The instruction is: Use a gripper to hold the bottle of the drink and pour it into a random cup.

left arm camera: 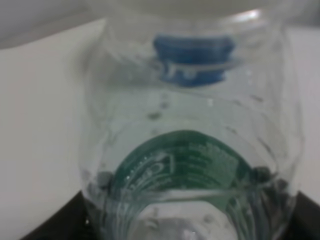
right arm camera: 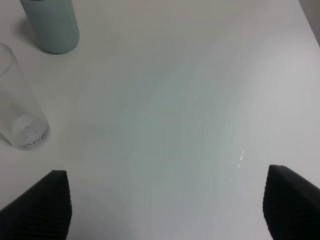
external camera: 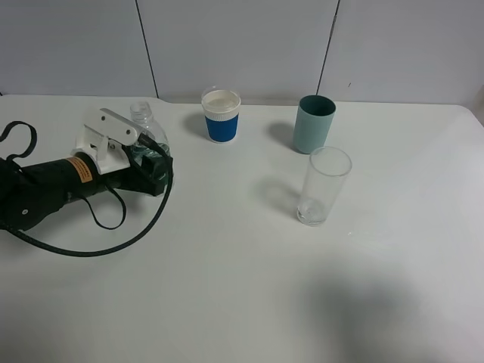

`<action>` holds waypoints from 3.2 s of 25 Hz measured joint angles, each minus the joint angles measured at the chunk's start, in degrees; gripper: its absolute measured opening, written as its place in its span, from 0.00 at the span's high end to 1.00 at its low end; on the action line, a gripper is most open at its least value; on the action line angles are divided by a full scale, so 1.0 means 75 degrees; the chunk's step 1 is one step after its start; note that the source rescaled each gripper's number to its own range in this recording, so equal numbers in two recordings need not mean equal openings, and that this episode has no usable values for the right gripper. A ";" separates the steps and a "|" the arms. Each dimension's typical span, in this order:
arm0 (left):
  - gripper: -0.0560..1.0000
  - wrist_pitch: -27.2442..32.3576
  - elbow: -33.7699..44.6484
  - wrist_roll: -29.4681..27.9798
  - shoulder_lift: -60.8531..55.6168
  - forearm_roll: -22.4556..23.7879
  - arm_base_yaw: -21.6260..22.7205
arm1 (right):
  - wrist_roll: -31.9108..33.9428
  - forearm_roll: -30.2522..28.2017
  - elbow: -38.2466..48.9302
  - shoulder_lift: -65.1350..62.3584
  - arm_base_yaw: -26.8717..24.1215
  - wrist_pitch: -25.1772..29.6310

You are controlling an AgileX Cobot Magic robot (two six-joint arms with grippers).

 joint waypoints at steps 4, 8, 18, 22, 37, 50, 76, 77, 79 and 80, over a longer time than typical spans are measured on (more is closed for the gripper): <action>0.95 -0.0163 -0.0003 -0.0008 0.0080 0.0092 0.0000 | 0.0000 0.0000 0.0000 0.0000 0.0000 0.0000; 0.95 -0.0163 -0.0003 -0.0022 0.0080 0.0110 0.0000 | 0.0000 0.0000 0.0000 0.0000 0.0000 0.0000; 0.95 -0.0336 -0.0003 -0.0051 0.0080 0.0337 0.0000 | 0.0000 0.0000 0.0000 0.0000 0.0000 0.0000; 0.72 -0.0381 -0.0003 -0.0051 0.0080 0.0335 0.0000 | 0.0000 0.0000 0.0000 0.0000 0.0000 0.0000; 0.35 -0.0307 0.0312 -0.0051 -0.0446 0.0372 0.0000 | 0.0000 0.0000 0.0000 0.0000 0.0000 0.0000; 0.34 0.0955 0.2123 -0.0104 -0.3451 0.0051 0.0000 | 0.0000 0.0000 0.0000 0.0000 0.0000 0.0000; 0.34 1.4694 -0.3192 -0.1658 -0.8915 0.0018 0.0000 | 0.0000 0.0000 0.0000 0.0000 0.0000 0.0000; 0.34 1.5076 -0.3333 -0.1640 -0.9107 0.0067 0.0000 | 0.0000 0.0000 0.0000 0.0000 0.0000 0.0000; 0.34 1.5554 -0.3459 -0.1594 -0.9511 0.0171 0.0000 | 0.0000 0.0000 0.0000 0.0000 0.0000 0.0000; 0.34 1.5724 -0.3496 -0.1590 -0.9754 0.0204 0.0000 | 0.0000 0.0000 0.0000 0.0000 0.0000 0.0000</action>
